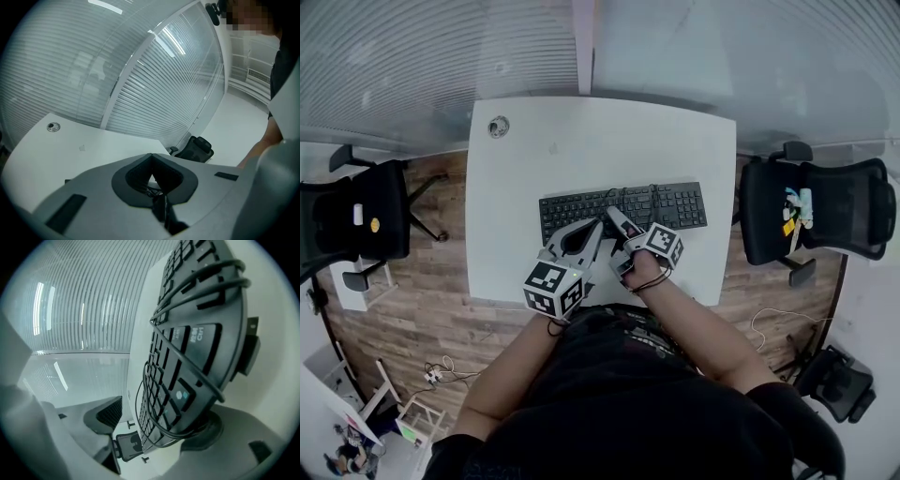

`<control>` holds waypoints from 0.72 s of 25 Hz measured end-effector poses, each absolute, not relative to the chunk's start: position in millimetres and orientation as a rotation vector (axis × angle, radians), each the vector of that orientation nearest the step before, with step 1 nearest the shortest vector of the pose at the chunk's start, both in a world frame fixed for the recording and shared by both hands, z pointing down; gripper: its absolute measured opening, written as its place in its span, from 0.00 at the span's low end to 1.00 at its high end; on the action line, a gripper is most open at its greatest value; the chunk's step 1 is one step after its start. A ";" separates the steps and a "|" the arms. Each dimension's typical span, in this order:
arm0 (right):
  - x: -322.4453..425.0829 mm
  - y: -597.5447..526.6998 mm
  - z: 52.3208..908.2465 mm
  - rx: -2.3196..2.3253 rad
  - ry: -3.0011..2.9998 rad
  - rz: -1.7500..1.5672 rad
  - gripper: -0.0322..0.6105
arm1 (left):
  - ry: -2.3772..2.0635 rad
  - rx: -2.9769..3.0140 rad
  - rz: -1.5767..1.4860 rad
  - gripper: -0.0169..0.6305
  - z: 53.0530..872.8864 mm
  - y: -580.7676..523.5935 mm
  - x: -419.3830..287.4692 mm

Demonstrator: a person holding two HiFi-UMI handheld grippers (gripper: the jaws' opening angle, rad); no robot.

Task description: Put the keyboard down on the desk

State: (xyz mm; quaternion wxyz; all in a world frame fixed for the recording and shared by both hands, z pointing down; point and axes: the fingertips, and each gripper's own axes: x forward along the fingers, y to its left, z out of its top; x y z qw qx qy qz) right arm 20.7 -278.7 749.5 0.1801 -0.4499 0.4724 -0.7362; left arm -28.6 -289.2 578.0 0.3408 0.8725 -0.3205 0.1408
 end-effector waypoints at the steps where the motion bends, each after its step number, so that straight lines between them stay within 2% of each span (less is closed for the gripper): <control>1: 20.5 -277.4 749.3 -1.270 1.341 -2.087 0.61 | -0.838 2.267 0.363 0.05 577.3 -289.0 -28.2; 18: 21.4 -238.1 748.6 -1.218 1.424 -2.166 0.61 | -0.902 2.256 0.322 0.05 567.0 -268.8 -14.9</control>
